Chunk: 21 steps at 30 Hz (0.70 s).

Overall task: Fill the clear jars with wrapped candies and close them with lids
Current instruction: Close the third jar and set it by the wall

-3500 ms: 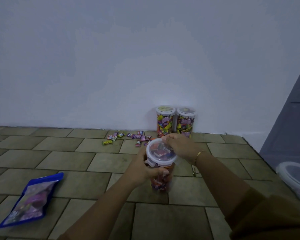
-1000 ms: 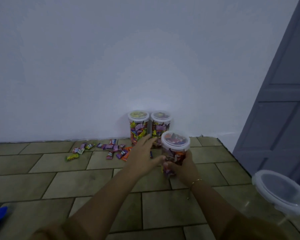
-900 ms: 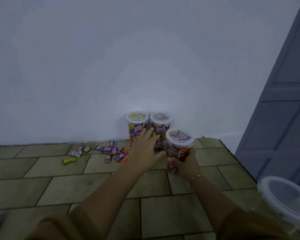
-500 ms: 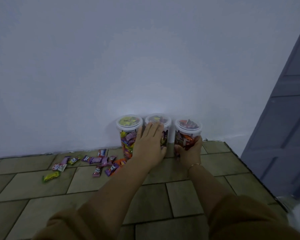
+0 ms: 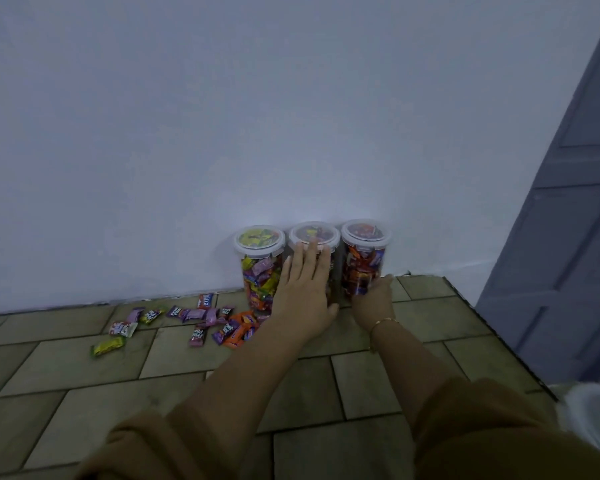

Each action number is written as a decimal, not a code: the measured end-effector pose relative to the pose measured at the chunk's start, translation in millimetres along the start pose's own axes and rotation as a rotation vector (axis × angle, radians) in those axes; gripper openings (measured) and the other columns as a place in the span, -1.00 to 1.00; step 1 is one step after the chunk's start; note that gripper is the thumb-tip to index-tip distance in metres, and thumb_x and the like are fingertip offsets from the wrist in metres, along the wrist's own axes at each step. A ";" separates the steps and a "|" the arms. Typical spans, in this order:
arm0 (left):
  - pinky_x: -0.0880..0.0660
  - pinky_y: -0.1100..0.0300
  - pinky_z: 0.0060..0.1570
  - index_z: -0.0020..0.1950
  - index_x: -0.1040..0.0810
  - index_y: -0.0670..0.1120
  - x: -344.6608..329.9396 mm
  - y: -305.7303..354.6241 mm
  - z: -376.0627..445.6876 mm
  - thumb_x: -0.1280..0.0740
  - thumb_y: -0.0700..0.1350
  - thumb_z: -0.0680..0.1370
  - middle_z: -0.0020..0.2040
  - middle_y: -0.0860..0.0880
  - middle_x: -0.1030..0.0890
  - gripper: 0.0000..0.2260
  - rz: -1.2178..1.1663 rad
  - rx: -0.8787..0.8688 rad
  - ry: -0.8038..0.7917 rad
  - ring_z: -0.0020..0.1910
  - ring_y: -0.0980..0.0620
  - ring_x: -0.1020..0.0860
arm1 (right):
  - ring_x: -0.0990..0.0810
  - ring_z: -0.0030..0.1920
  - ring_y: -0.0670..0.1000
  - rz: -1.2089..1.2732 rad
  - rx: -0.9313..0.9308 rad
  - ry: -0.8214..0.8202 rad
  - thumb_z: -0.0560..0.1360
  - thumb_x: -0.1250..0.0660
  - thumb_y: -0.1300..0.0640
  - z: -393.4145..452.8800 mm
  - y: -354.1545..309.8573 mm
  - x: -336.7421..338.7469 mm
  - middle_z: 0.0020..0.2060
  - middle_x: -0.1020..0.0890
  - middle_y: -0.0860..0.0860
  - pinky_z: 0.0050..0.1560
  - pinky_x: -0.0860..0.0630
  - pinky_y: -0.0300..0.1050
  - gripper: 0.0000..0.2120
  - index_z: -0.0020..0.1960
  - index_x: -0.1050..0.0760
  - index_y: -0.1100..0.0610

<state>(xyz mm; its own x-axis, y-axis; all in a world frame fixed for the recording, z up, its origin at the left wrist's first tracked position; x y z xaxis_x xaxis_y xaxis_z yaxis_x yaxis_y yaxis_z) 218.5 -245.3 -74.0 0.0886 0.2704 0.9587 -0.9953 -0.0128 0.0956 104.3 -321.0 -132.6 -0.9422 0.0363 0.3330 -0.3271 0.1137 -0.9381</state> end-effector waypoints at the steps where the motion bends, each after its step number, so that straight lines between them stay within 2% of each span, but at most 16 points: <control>1: 0.32 0.05 0.44 0.52 0.33 -0.05 0.0 4.3 -5.1 -0.24 0.12 0.55 0.53 -0.09 0.34 -0.17 -0.010 -0.014 -0.005 0.49 -0.09 0.36 | -0.34 0.35 0.20 -0.047 -0.001 -0.005 0.49 -0.25 0.35 -4.6 -0.4 2.8 0.40 -0.29 0.26 0.35 -0.31 0.03 -0.36 0.48 -0.02 0.30; 2: 0.31 0.05 0.45 0.52 0.33 -0.05 -0.2 8.5 -10.5 -0.24 0.11 0.55 0.53 -0.08 0.35 -0.17 -0.025 -0.028 -0.018 0.49 -0.08 0.37 | -0.39 0.31 0.21 -0.120 0.006 -0.027 0.49 -0.25 0.31 -11.8 -3.4 6.7 0.35 -0.36 0.26 0.30 -0.35 0.01 -0.42 0.45 -0.12 0.30; 5: 0.31 0.08 0.45 0.53 0.30 -0.05 -2.1 20.4 -27.5 -0.26 0.09 0.55 0.52 -0.08 0.36 -0.17 -0.087 -0.043 -0.065 0.48 -0.07 0.38 | -0.46 0.25 0.19 -0.363 0.053 -0.126 0.54 -0.20 0.21 -36.3 -18.0 20.8 0.27 -0.46 0.23 0.14 -0.40 -0.12 -0.55 0.41 -0.26 0.27; 8: 0.24 0.04 0.49 0.54 0.28 -0.05 -2.5 28.4 -47.2 -0.28 0.14 0.53 0.53 -0.08 0.34 -0.15 -0.131 -0.027 -0.115 0.49 -0.07 0.36 | -0.47 0.25 0.17 -0.539 0.081 -0.195 0.57 -0.16 0.18 -70.7 -33.4 38.2 0.24 -0.50 0.21 0.14 -0.40 -0.13 -0.66 0.31 -0.39 0.28; 11: 0.21 0.04 0.48 0.55 0.25 -0.06 1.8 38.0 -68.9 -0.29 0.18 0.51 0.54 -0.08 0.29 -0.13 -0.172 -0.015 -0.154 0.51 -0.08 0.31 | -0.47 0.26 0.13 -0.730 0.145 -0.179 0.59 -0.11 0.22 -104.3 -45.1 53.5 0.25 -0.50 0.20 0.19 -0.39 -0.13 -0.70 0.26 -0.43 0.30; 17: 0.12 -0.02 0.48 0.56 0.17 -0.07 6.4 68.6 -97.6 -0.34 0.18 0.49 0.56 -0.04 0.22 -0.12 -0.231 -0.060 -0.316 0.52 -0.10 0.26 | -0.43 0.29 0.17 -0.801 0.201 -0.212 0.61 -0.06 0.26 -177.9 -66.9 88.2 0.27 -0.47 0.22 0.25 -0.37 -0.05 -0.68 0.29 -0.40 0.32; 19: 0.03 -0.07 0.50 0.56 0.00 -0.06 8.8 85.6 -103.5 -0.39 0.17 0.44 0.57 -0.07 0.09 -0.15 -0.273 -0.152 -0.355 0.54 -0.14 0.13 | -0.46 0.26 0.20 -0.829 0.192 -0.186 0.58 -0.11 0.24 -189.6 -70.0 99.5 0.23 -0.50 0.23 0.18 -0.41 -0.05 -0.69 0.27 -0.42 0.30; 21: -0.17 -0.07 0.43 0.48 -0.27 -0.12 15.9 107.1 -113.1 -0.46 0.08 0.42 0.51 -0.15 -0.21 -0.28 -0.393 -0.255 -0.353 0.49 -0.14 -0.15 | -0.48 0.24 0.16 -0.845 0.210 -0.172 0.58 -0.12 0.25 -200.1 -71.4 112.4 0.22 -0.51 0.21 0.17 -0.42 -0.08 -0.71 0.24 -0.45 0.31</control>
<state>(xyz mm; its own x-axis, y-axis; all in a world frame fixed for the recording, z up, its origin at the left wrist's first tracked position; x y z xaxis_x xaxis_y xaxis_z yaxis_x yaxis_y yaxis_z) 109.0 -133.5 -78.9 0.4171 -0.1297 0.8996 -0.8589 0.2674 0.4368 36.1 -126.4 -9.2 -0.3724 -0.1292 0.9190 -0.9088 -0.1499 -0.3893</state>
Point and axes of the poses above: each hand's wrist, its own z-axis towards the middle knuckle, its own x-axis out of the back of the hand, y = z × x, the point moved 4 cm from there along z, towards the middle knuckle
